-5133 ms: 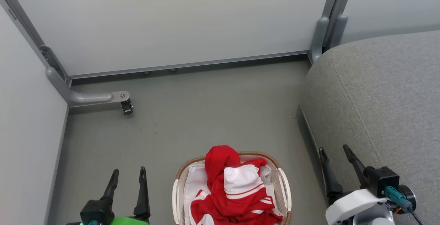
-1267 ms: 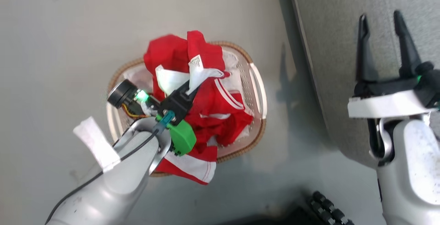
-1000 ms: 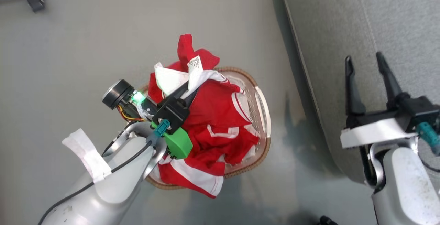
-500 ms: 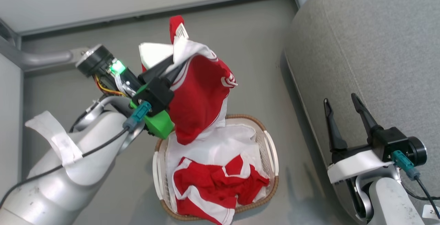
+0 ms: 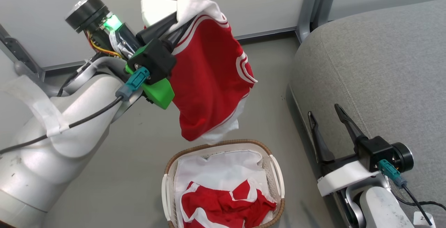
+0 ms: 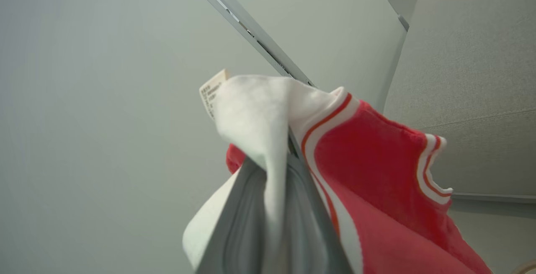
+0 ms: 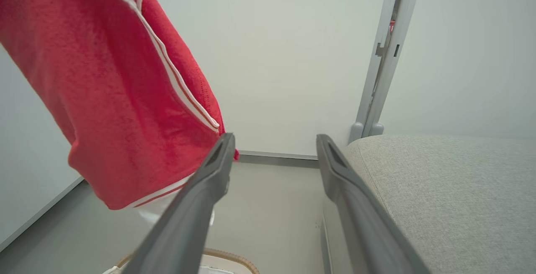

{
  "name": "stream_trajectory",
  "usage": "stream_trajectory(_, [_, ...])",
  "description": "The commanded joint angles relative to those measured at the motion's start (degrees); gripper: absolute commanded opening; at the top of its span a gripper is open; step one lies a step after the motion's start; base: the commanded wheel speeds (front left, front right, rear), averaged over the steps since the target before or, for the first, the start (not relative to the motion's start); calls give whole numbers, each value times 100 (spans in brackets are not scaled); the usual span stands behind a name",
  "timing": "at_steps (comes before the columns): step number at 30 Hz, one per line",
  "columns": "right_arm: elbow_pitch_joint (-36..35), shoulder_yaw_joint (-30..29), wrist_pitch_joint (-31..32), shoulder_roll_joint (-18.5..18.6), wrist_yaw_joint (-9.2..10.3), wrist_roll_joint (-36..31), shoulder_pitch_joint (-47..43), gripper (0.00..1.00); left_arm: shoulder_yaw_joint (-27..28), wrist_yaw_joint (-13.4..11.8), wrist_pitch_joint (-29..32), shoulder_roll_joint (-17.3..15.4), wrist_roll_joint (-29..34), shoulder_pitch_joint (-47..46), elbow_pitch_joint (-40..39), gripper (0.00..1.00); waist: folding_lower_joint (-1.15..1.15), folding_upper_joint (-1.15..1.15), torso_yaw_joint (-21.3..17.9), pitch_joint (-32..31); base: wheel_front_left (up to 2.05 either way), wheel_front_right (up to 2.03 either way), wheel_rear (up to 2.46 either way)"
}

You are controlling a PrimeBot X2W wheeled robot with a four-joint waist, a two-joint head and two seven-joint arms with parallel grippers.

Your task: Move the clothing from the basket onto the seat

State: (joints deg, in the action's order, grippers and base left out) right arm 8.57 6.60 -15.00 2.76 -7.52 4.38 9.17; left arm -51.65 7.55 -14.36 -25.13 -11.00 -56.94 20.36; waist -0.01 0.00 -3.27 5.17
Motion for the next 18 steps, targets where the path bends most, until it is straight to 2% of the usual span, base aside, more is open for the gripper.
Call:
stream_trajectory(1, [-20,41,-28,23,6,6,64,100,-21,-14,10,-23,-69,-161,-43,0,1,0,-23,-36,0,0,0])
stream_trajectory(10, [28,334,-28,21,6,-59,219,100,-295,-14,107,-81,-206,-530,-165,0,1,0,-20,-145,0,0,0])
stream_trajectory(18, [306,985,-28,22,5,-372,938,100,-468,-13,107,-76,-272,-625,-327,0,1,0,54,-152,0,0,0])
